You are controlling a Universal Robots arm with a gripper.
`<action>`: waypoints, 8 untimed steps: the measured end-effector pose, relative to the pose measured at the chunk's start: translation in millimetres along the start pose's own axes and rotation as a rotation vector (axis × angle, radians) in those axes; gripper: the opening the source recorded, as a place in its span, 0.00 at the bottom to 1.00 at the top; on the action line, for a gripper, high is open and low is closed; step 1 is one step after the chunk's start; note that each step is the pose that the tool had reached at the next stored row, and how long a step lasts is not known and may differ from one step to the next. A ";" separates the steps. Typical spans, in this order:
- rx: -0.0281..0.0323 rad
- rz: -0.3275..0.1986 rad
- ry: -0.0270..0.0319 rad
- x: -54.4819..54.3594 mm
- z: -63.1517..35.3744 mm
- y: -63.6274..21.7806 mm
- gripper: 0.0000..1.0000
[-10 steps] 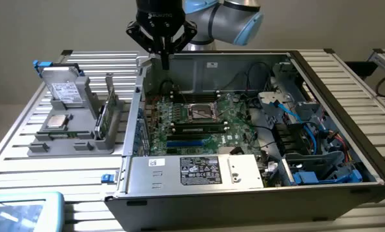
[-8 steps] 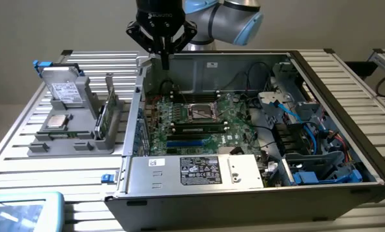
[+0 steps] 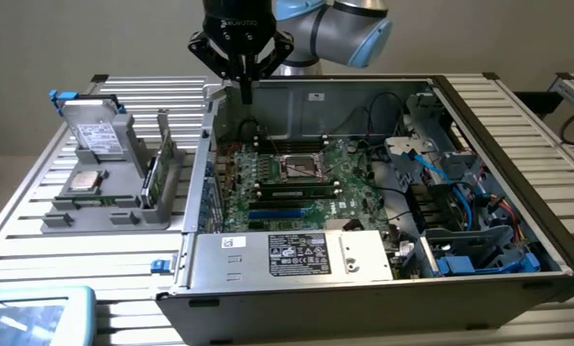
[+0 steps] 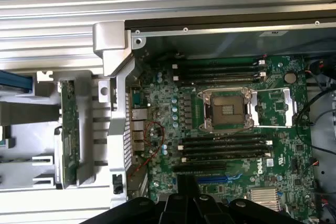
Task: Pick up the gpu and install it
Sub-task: 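Reach for the gpu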
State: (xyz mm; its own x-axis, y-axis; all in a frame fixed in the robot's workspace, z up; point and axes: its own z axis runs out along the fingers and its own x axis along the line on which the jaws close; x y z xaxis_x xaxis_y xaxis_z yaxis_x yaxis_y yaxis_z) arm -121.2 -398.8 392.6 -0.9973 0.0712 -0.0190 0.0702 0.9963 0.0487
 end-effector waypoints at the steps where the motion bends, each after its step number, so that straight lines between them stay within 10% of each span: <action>1: 0.0000 0.000 0.0000 0.0 0.0 0.0 0.11; 8: 0.0000 0.000 0.0000 11.1 -0.3 -0.8 0.11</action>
State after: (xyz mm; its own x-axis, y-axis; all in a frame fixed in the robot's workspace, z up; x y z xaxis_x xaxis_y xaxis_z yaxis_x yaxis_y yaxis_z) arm -132.3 -398.8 392.6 -0.9973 0.0712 -0.0190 0.0702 0.9963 0.0487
